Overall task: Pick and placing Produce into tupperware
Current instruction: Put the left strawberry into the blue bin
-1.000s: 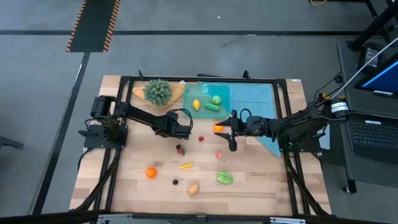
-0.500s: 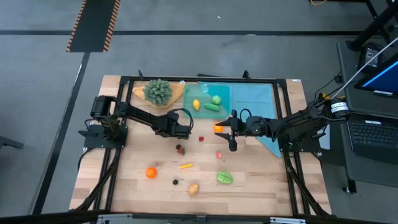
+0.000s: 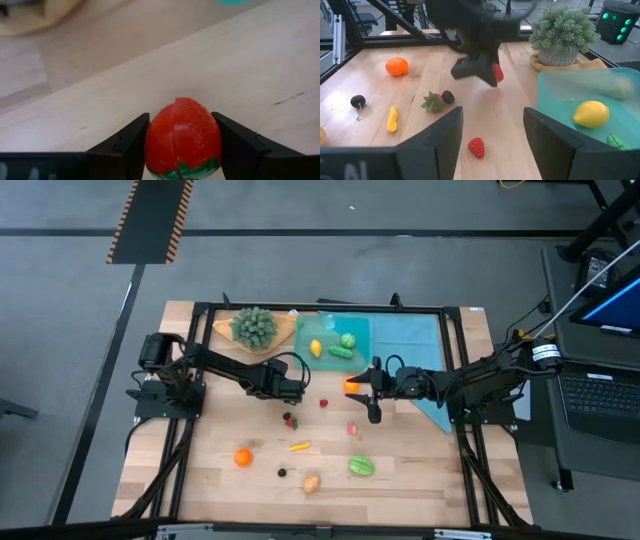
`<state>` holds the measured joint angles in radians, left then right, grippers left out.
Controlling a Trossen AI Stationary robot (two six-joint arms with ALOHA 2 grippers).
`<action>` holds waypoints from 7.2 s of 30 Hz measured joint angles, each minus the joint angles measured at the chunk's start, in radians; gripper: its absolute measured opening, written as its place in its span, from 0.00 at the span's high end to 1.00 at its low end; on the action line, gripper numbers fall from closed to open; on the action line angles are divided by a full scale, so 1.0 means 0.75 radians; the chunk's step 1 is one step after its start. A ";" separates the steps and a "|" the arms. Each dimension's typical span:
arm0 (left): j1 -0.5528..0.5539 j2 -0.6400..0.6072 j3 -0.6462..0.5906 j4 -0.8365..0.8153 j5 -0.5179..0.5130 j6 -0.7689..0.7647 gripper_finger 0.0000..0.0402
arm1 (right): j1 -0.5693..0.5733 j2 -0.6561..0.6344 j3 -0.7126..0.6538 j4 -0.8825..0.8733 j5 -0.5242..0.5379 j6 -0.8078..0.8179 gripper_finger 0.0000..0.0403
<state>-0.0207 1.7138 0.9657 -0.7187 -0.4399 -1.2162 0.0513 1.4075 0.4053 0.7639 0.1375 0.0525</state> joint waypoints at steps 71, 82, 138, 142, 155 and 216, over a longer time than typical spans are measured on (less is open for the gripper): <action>-0.143 -0.541 -0.736 2.038 0.224 1.535 0.54 | 0.041 0.000 -0.001 0.145 -0.176 -0.042 0.48; -0.025 -0.541 -0.756 2.058 0.241 1.520 0.54 | 0.041 0.000 -0.001 0.144 -0.135 -0.042 0.48; 0.547 -0.263 -0.420 1.890 0.494 1.496 0.55 | 0.040 0.000 -0.001 0.199 0.074 -0.042 0.48; 0.567 -0.193 -0.317 1.791 0.498 1.502 0.55 | 0.040 0.000 -0.001 0.189 0.075 -0.042 0.48; 0.598 -0.173 0.017 1.036 0.502 1.567 0.55 | 0.040 0.000 -0.001 0.162 0.075 -0.036 0.48; 0.635 0.287 0.422 0.506 0.725 1.734 0.53 | 0.040 0.001 0.000 0.090 0.074 -0.005 0.48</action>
<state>0.4553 1.9293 1.2819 -0.3393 0.1036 0.0841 0.0814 1.4078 0.4053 0.8318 0.1928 0.0484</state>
